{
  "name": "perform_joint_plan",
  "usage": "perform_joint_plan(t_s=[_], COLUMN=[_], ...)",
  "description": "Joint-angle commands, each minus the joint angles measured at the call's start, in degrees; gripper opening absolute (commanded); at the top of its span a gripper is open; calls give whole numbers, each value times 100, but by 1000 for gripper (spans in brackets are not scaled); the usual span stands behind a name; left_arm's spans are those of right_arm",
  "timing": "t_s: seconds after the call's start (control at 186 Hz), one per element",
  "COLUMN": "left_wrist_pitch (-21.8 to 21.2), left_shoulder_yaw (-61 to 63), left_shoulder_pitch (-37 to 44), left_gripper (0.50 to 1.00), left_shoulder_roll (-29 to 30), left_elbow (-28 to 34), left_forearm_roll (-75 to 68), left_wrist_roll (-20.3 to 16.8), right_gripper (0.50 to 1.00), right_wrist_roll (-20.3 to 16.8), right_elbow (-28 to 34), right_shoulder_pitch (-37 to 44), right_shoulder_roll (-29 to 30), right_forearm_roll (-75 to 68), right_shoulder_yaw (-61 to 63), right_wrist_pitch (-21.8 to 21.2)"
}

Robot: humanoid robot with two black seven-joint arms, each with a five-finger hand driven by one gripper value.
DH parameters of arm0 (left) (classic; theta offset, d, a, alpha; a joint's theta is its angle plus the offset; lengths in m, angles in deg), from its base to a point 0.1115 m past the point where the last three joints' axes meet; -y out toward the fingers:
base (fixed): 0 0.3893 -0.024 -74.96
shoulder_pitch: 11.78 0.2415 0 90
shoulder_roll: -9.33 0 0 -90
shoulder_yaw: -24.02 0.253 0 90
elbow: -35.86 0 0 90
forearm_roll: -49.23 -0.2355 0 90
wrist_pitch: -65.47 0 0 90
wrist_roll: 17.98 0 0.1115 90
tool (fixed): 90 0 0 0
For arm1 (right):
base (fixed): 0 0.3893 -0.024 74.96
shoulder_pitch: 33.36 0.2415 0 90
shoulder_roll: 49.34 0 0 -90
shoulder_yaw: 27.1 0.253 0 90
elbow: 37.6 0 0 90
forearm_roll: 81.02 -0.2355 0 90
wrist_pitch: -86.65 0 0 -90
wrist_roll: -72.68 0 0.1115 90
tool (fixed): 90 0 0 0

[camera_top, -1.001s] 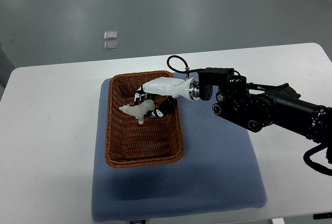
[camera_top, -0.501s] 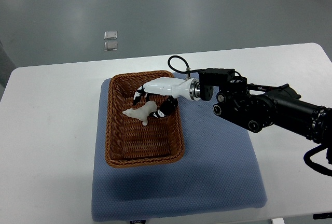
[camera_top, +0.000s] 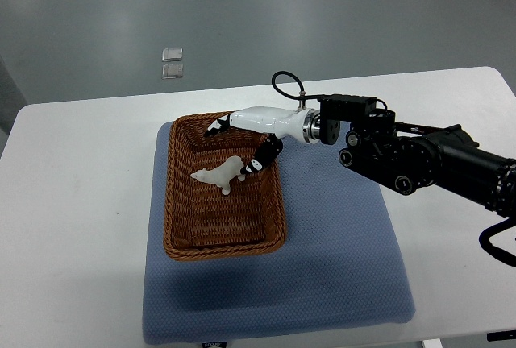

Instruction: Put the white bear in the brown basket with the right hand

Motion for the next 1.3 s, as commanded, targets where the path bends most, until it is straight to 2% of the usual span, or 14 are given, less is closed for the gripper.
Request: perform_joint_plan(t_s=[0.0, 0.032, 0.269, 0.436, 0.571, 0.721, 0.867, 1.173, 1.297], left_wrist_pitch=[-6, -6, 3, 3, -6, 3, 3, -6, -6], left_shoulder_yaw=[0, 0, 9, -9, -26, -26, -26, -26, -26], left_shoulder_pitch=[0, 0, 0, 0, 0, -9, -9, -18, -53], left_gripper=[1000, 1000, 1000, 1000, 1000, 1000, 1000, 1000, 1000], left_shoulder_roll=[0, 0, 0, 0, 0, 0, 0, 0, 0], left_elbow=[0, 0, 0, 0, 0, -26, -18, 0, -9], left_forearm_roll=[-1, -1, -1, -1, -1, -1, -1, -1, -1], left_wrist_roll=[0, 0, 0, 0, 0, 0, 0, 0, 0], right_gripper=[879, 893, 903, 911, 911, 913, 917, 919, 919], right_wrist_roll=[4, 4, 13, 22, 22, 22, 153, 558, 584], right_elbow=[150, 168, 106, -16, -166, -201, -245, -395, -438], right_shoulder_pitch=[-46, -81, -670, -1259, -1672, -2067, -2226, -2305, -2314], right_shoulder_roll=[-227, -298, -315, -280, 27, 98, 318, 344, 344], right_forearm_roll=[-461, -786, -2974, -3722, -4311, -5137, -5585, -6148, -6157], right_shoulder_yaw=[370, 527, 1652, 2461, 3137, 3973, 4149, 4140, 4140], right_wrist_pitch=[-34, -25, 89, 555, 669, 801, 810, 1091, 1135])
